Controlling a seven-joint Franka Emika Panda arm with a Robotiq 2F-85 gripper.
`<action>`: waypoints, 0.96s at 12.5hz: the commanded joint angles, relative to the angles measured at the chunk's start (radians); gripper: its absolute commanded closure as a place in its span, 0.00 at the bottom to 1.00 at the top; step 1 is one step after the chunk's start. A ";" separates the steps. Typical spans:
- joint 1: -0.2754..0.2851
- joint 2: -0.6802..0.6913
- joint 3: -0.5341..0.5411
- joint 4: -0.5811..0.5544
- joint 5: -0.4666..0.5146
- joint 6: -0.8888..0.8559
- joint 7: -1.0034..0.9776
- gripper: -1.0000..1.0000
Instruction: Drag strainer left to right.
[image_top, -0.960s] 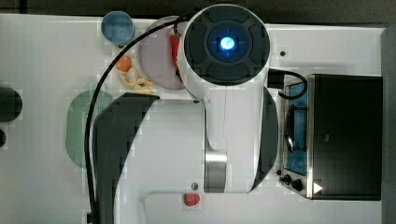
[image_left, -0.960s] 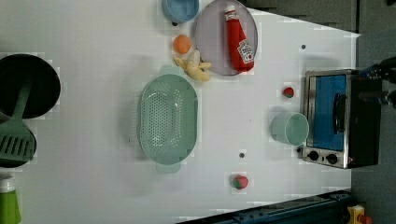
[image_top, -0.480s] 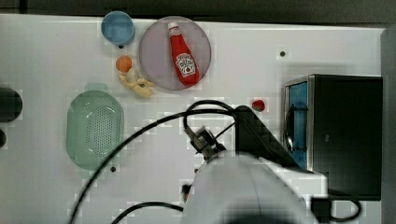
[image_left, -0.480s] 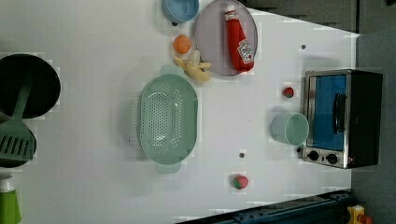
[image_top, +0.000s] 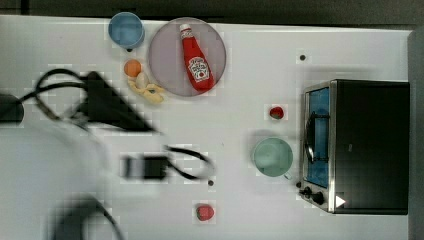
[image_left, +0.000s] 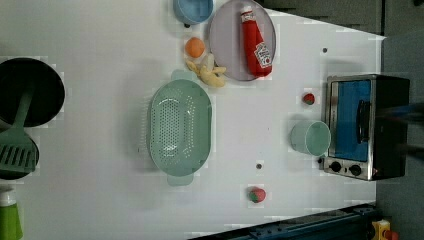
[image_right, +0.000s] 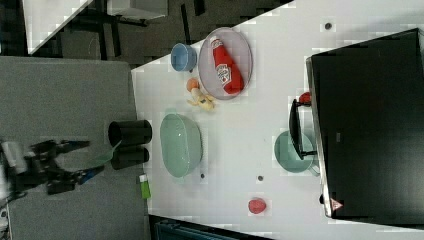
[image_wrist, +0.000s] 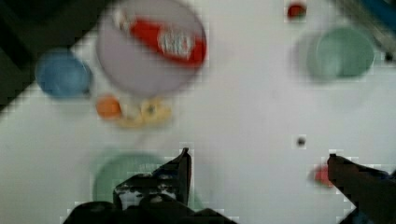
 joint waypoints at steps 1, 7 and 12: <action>0.018 0.126 0.114 -0.060 -0.003 0.043 0.287 0.00; 0.023 0.374 0.248 -0.111 -0.006 0.298 0.745 0.00; 0.041 0.574 0.246 -0.164 -0.028 0.530 0.967 0.00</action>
